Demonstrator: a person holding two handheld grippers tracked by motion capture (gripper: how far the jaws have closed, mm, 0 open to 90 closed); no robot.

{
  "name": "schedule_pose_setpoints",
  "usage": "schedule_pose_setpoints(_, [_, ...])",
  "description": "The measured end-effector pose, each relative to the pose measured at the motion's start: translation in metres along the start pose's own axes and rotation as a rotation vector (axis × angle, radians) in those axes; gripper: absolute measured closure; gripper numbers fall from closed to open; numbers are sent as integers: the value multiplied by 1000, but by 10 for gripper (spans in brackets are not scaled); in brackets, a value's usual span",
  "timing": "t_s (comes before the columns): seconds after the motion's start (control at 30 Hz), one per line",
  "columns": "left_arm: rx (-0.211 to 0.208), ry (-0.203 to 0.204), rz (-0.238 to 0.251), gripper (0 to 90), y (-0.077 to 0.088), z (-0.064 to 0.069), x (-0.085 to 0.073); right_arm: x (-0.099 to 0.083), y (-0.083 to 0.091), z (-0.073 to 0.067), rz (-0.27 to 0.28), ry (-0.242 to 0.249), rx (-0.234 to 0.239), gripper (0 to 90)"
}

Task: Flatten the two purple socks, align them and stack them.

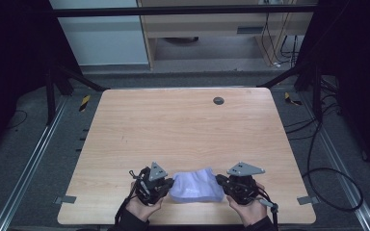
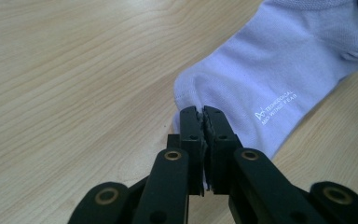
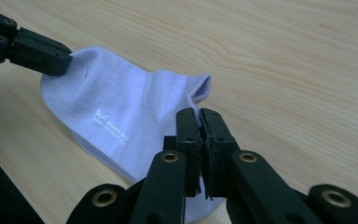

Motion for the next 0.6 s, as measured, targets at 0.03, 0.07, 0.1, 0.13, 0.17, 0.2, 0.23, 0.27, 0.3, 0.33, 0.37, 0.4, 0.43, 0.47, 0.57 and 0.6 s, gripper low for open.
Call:
schedule_pose_setpoints(0.03, [0, -3, -6, 869, -2, 0, -1, -1, -1, 1, -3, -2, -1, 872])
schedule_pose_setpoints(0.07, [-1, -2, -7, 869, -3, 0, -1, -2, -1, 2, -7, -5, -2, 872])
schedule_pose_setpoints(0.1, [-4, 0, -11, 869, -4, 0, -2, -2, -2, 2, -8, -3, -2, 872])
schedule_pose_setpoints(0.13, [-5, -2, -16, 869, -5, 0, -3, -3, -3, 3, -14, -6, -3, 872])
schedule_pose_setpoints(0.17, [-7, 0, -20, 868, -6, 0, -3, -3, -3, 3, -14, -4, -3, 872])
schedule_pose_setpoints(0.2, [-8, -4, -25, 869, -7, 0, -4, -4, -4, 3, -19, -8, -6, 872])
schedule_pose_setpoints(0.23, [-9, -5, -27, 869, -8, 1, -4, -5, -4, 4, -22, -5, -9, 872])
schedule_pose_setpoints(0.27, [-11, -6, -29, 869, -9, 1, -5, -5, -5, 4, -25, -10, -14, 872])
schedule_pose_setpoints(0.3, [-12, -6, -32, 869, -11, 2, -5, -6, -6, 6, -30, -7, -17, 872])
schedule_pose_setpoints(0.33, [-14, -7, -35, 869, -12, 3, -5, -7, -7, 6, -34, -15, -14, 872])
schedule_pose_setpoints(0.37, [-15, -10, -40, 869, -13, 4, -6, -8, -8, 7, -39, -10, -20, 872])
schedule_pose_setpoints(0.4, [-16, -11, -43, 868, -15, 4, -6, -9, -9, 9, -46, -15, -24, 871])
schedule_pose_setpoints(0.43, [-17, -16, -48, 869, -16, 4, -6, -10, -10, 10, -49, -16, -25, 871])
schedule_pose_setpoints(0.47, [-18, -13, -52, 869, -17, 5, -7, -11, -11, 11, -54, -20, -29, 871])
schedule_pose_setpoints(0.57, [-18, -16, -64, 868, -21, 5, -8, -14, -16, 17, -64, -30, -36, 870])
schedule_pose_setpoints(0.6, [-20, -17, -65, 868, -22, 5, -9, -15, -17, 19, -71, -35, -39, 870])
Point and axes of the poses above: each handheld gripper's, and its own axes: y roughly backward along the jaws, x roughly out of its top, z roughly to its right, the point moved 3 cm from there along -y, roughly forward along the jaws, and after that the axes turned 13 degrees about -y, right-handed, at the moved point
